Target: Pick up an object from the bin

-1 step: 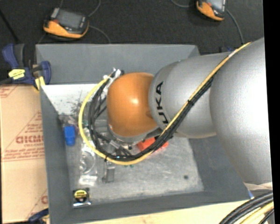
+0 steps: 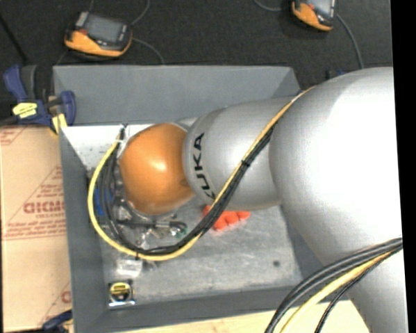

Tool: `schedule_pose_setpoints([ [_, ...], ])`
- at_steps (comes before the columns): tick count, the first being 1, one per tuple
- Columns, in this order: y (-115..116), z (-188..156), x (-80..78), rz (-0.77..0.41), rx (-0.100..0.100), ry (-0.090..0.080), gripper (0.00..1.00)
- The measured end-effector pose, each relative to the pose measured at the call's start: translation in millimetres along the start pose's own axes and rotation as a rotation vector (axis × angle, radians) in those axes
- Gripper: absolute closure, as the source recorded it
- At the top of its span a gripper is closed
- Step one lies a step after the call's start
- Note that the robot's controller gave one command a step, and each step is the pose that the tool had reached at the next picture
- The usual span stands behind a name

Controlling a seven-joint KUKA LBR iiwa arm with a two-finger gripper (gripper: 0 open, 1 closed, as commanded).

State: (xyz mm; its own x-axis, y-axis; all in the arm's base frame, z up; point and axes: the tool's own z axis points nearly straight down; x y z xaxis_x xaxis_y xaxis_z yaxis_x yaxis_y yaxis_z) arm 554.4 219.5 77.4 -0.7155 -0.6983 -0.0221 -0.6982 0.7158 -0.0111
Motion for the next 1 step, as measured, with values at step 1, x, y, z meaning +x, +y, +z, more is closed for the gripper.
schedule_pose_setpoints([
  [1,11.8,-24.7,30.6,-0.487,-0.014,0.016,0.0],
])
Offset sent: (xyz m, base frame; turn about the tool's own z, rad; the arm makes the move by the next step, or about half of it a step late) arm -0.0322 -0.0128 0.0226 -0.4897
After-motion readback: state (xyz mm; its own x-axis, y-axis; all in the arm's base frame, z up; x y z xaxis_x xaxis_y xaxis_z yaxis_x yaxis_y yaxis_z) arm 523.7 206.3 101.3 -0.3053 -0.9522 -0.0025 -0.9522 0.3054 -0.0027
